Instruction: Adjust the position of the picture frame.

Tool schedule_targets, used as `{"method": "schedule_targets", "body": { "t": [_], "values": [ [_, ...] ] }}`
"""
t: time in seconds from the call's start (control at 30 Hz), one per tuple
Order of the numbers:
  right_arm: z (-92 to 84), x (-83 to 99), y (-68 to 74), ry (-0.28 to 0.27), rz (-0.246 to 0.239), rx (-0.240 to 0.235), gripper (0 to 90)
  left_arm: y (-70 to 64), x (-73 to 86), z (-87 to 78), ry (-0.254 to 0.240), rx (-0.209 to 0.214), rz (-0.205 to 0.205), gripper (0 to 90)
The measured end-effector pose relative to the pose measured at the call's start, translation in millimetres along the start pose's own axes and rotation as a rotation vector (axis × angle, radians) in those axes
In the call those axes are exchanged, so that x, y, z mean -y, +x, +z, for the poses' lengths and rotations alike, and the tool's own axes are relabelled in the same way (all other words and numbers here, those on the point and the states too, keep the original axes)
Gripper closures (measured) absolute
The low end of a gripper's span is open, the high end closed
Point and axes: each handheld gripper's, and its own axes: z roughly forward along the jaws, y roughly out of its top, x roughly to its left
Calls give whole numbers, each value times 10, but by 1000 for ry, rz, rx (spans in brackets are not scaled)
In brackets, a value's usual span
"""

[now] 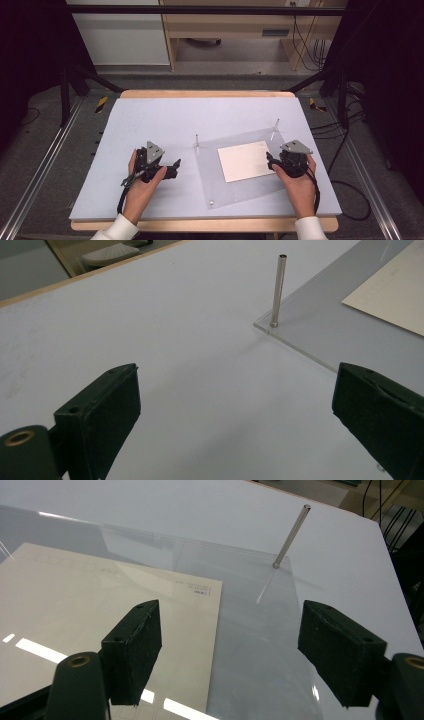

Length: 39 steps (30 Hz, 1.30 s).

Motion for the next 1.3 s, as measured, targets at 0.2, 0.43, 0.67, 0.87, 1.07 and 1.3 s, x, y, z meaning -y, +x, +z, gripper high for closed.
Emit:
{"method": "schedule_targets", "body": {
  "t": [0.2,0.43,0.67,0.87,1.07,1.3],
  "values": [
    [-24,-13,17,9,-12,-8,350,-28,-63,-47,-11,43,-5,56],
    [-62,-212,-71,58,-50,-32,418,-117,-240,49,19,105,5,64],
    [134,-574,-297,156,-139,-70,373,-256,-434,433,54,144,50,90],
    [407,-549,-457,167,-109,-85,469,-269,-400,618,44,130,-27,149],
    [473,-539,-521,128,-49,-77,606,-324,-372,665,40,112,-41,243],
    [503,-533,-563,125,-26,-77,745,-375,-362,724,12,91,-43,358]
  ]
}}
